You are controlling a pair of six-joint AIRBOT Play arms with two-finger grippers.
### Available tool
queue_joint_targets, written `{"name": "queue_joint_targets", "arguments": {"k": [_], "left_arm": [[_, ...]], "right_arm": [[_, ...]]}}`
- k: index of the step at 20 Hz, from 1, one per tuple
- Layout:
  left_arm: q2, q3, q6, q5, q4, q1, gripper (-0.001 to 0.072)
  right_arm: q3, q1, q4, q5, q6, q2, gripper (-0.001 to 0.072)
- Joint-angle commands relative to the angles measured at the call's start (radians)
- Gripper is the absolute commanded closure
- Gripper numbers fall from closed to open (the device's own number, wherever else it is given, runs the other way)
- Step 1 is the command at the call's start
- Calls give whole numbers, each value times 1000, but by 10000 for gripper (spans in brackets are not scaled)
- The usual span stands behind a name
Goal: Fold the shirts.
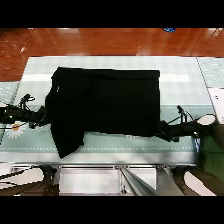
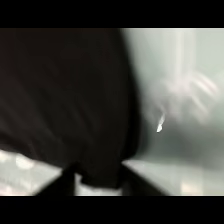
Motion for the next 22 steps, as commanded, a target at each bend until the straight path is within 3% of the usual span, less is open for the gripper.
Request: {"name": "queue_joint_targets", "arguments": {"k": [1,2,5,11,16,22], "left_arm": [[0,3,0,-29,-2,0,684],[1,16,0,-42,-3,0,684],[40,127,15,-103,-56,1,684],[210,598,40,-100,-546,0,684],[315,966,10,-29,-559,2,685],[526,1132,-24,39,-499,111,684]], "right_arm": [[85,127,151,-146,-77,-105,647],[140,150,164,-132,-105,-113,688],[385,164,119,-3,-106,-110,689],[1137,164,-233,149,26,-110,689],[1617,164,-375,309,48,-82,689],[1659,164,-469,317,60,158,689]]}}
